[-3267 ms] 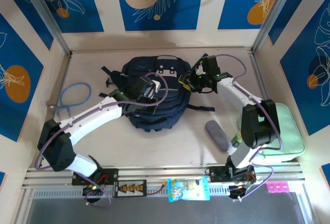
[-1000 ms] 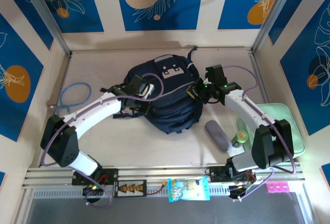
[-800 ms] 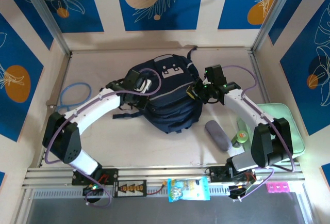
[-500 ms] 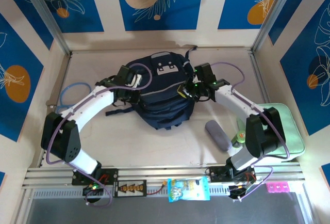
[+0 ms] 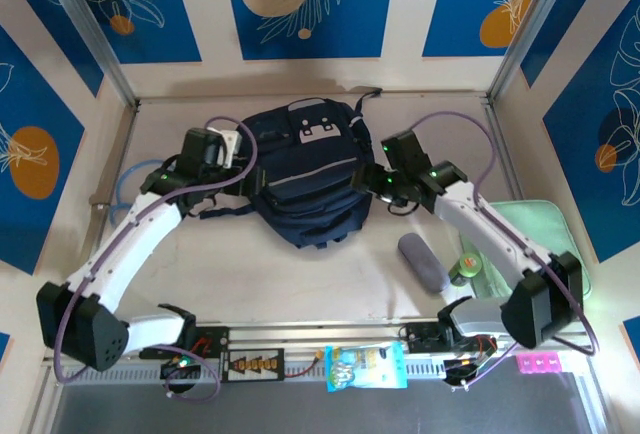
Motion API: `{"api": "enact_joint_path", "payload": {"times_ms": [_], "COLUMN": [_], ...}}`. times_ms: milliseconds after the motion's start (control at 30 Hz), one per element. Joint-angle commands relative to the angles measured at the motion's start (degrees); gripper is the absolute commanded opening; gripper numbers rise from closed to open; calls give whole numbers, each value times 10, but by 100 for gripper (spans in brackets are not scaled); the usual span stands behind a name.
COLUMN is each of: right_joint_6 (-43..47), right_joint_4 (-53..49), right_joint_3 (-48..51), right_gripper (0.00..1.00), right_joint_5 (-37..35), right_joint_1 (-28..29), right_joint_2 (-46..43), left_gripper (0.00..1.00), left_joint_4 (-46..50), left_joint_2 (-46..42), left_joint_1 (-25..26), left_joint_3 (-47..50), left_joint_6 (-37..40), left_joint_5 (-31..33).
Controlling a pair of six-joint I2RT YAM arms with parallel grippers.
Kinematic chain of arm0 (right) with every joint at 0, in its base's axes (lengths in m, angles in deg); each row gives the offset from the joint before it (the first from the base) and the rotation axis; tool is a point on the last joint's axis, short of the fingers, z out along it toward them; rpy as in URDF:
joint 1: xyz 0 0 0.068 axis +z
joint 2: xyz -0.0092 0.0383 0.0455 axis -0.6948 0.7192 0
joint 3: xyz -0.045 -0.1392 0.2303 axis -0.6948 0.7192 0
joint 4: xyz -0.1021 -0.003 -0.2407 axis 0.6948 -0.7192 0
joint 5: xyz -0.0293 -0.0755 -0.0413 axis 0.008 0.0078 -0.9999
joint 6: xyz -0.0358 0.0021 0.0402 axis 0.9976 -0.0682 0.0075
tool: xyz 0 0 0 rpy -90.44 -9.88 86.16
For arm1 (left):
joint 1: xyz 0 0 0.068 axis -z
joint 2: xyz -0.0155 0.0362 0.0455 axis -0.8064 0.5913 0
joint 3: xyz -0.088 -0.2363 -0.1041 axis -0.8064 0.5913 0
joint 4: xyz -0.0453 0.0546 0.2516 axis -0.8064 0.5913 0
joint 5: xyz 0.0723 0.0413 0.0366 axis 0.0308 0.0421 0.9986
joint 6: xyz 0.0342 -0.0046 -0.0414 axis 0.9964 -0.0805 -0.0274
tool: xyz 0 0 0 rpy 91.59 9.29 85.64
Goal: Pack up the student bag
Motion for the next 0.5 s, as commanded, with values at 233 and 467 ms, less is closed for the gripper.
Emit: {"api": "enact_joint_path", "payload": {"times_ms": [233, 467], "right_joint_6": [-34, -58], "right_joint_4": [-114, -73], "right_joint_3": [184, 252], "right_gripper": [99, 99], "right_joint_5": [-75, -21], "right_joint_1": [-109, -188], "right_joint_2": [-59, -85], "left_gripper": [100, 100], "left_joint_4": [-26, -29], "left_joint_2": [-23, -20], "left_joint_1": [-41, -42], "left_joint_3": [12, 24], "left_joint_6": [15, 19], "left_joint_5": [-44, -65]}}
